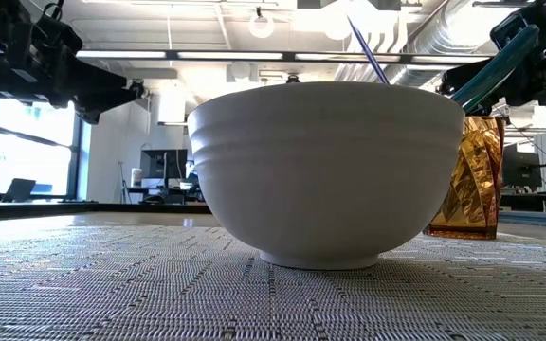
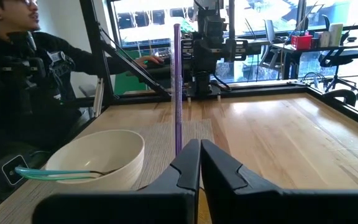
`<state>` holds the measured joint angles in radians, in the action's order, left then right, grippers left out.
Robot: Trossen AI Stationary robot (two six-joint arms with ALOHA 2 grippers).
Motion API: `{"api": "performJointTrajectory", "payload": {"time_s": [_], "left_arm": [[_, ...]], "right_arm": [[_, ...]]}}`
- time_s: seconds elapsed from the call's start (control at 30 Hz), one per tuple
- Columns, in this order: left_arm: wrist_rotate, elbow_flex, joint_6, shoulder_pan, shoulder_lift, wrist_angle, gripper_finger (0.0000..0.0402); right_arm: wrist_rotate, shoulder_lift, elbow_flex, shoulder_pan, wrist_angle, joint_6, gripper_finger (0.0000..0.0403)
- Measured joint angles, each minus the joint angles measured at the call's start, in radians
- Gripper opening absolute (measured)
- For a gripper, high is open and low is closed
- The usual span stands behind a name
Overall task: Pick & Place Utensil
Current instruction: Return to Home Position
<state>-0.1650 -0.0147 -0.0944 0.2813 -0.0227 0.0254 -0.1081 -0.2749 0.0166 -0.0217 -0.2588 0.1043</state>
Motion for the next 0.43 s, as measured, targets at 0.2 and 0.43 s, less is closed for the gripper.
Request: {"api": "performJointTrajectory", "payload": {"time_s": [0.2,0.43], "left_arm": [[0.000,0.000,0.000,0.000,0.000,0.000,0.0197],[0.000,0.000,0.000,0.000,0.000,0.000,0.0197]], "right_arm": [[0.000,0.000,0.000,0.000,0.000,0.000,0.0010],[0.000,0.000,0.000,0.000,0.000,0.000,0.0005]]}}
